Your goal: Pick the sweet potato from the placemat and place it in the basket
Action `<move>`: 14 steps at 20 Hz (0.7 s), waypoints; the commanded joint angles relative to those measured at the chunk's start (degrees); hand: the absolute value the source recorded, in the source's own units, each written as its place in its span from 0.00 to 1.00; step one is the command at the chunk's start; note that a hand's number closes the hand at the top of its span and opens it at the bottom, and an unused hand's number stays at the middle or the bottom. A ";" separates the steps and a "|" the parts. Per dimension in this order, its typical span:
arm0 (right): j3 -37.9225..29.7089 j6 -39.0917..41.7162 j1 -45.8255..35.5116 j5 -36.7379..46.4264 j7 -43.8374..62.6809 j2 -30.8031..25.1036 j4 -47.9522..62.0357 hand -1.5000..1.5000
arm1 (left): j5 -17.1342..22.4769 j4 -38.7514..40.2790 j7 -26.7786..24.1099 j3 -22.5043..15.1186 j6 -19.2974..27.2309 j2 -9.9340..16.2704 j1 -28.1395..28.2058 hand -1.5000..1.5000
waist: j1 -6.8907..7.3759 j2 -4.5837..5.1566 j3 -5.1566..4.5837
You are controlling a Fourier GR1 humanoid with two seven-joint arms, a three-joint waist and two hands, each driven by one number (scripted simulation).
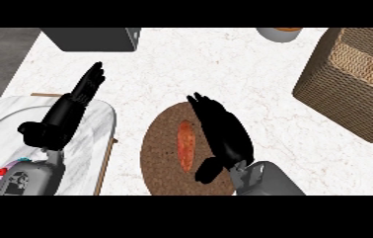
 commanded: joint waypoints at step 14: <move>-1.02 2.42 5.15 7.99 -4.77 6.02 0.90 0.00 | -5.86 -2.17 -1.37 1.78 -2.54 -5.54 3.28 0.50 | -0.08 -0.02 -0.01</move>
